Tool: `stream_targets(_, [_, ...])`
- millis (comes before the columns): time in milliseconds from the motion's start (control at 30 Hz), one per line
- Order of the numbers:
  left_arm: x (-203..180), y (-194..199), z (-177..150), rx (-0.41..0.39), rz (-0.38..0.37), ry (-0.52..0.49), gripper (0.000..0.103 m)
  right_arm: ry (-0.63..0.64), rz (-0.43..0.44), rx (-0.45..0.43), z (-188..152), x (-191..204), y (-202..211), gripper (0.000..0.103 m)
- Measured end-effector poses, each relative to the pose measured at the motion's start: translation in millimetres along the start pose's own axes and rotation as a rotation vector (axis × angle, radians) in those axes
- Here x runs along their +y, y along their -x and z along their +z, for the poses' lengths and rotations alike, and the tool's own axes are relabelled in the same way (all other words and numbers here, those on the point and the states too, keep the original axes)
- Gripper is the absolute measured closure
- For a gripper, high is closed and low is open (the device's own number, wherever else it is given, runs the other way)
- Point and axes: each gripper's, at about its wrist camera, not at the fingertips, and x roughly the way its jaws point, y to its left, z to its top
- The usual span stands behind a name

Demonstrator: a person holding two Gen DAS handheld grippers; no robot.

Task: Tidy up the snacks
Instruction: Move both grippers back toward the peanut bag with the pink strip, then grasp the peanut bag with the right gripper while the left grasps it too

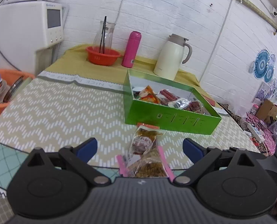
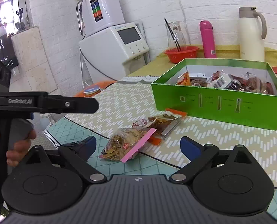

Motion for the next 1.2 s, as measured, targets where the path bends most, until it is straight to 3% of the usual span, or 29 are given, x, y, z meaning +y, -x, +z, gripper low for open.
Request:
stream_targets(200, [20.7, 21.0, -17.8, 0.007, 0.024, 0.034, 0.007, 0.045, 0.016, 0.086, -0.9, 13.5, -34.2, 0.0])
stream_targets(233, [21.8, 21.3, -19.5, 0.01, 0.024, 0.038, 0.007, 0.05, 0.019, 0.094, -1.5, 14.5, -38.4, 0.004])
stream_targets(267, [22.9, 20.4, -20.6, 0.015, 0.019, 0.046, 0.007, 0.044, 0.019, 0.107, -4.1, 13.0, -41.0, 0.027])
stream_targets(300, [23.3, 19.0, -21.9, 0.018, 0.011, 0.053, 0.007, 0.034, 0.012, 0.12, -6.0, 11.0, -42.8, 0.042])
stream_targets(433, [14.3, 5.6, -30.0, 0.047, -0.03, 0.048, 0.007, 0.007, 0.005, 0.097, -12.6, 3.4, -28.3, 0.051])
stream_targets(600, [-9.9, -20.7, -44.7, 0.11, -0.122, 0.029, 0.008, -0.034, -0.072, 0.061, -25.2, -8.7, 1.7, 0.052])
stream_targets(633, [-15.7, -26.5, -47.3, 0.126, -0.14, 0.023, 0.013, -0.054, -0.084, 0.055, -27.8, -11.4, 7.8, 0.052])
stream_targets(667, [-22.4, -33.0, -49.6, 0.144, -0.161, 0.011, 0.019, -0.07, -0.097, 0.048, -31.3, -13.5, 14.4, 0.052])
stream_targets(700, [-27.4, -38.9, -51.4, 0.161, -0.182, 0.003, 0.043, -0.088, -0.109, 0.041, -35.1, -16.0, 20.5, 0.052])
stream_targets(733, [-31.0, -44.5, -52.6, 0.177, -0.192, 0.003, 0.056, -0.105, -0.118, 0.034, -38.7, -18.2, 26.6, 0.051])
stream_targets(867, [-47.8, -63.6, -56.8, 0.217, -0.235, -0.021, 0.057, -0.144, -0.153, 0.014, -48.8, -22.5, 44.7, 0.048])
stream_targets(933, [-54.9, -65.5, -58.6, 0.229, -0.259, -0.04, 0.066, -0.144, -0.168, 0.008, -50.8, -23.0, 48.7, 0.044])
stream_targets(1200, [-56.5, -63.6, -62.4, 0.24, -0.274, -0.012, 0.066, -0.137, -0.197, 0.01, -51.7, -27.3, 51.7, 0.031])
